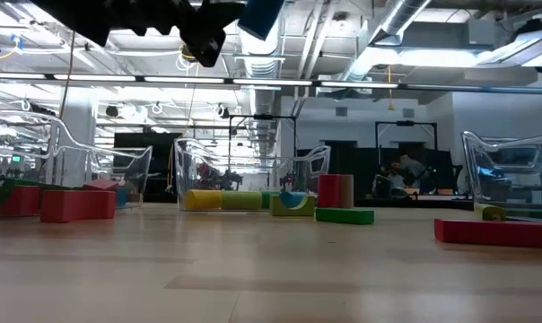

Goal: Sort blocks by size
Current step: Put the blue cylindrical block into the top transparent bin

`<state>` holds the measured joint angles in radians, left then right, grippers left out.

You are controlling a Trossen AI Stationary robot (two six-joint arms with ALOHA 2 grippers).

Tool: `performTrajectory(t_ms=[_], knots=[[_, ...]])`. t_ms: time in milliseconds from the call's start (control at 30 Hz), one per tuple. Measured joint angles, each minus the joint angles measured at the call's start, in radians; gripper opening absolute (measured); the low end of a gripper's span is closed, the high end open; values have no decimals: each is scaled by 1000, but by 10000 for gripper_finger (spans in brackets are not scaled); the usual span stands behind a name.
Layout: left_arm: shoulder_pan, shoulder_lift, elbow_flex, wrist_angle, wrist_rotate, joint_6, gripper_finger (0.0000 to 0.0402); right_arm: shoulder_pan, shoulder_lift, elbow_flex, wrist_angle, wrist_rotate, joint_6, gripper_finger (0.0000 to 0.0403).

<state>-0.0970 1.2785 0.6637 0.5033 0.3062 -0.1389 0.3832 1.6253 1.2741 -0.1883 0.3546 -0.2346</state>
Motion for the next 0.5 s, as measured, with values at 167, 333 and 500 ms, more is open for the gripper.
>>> performTrajectory(t_ms=[167,333,500], knots=[[-1,0,11,-29,41,0,201,-12,18,46,-22,8,-25,163],[-7,0,11,-56,38,5,201,-22,17,53,-1,4,-35,163],[-11,0,11,-61,21,14,202,-29,17,61,34,-36,-36,164]])
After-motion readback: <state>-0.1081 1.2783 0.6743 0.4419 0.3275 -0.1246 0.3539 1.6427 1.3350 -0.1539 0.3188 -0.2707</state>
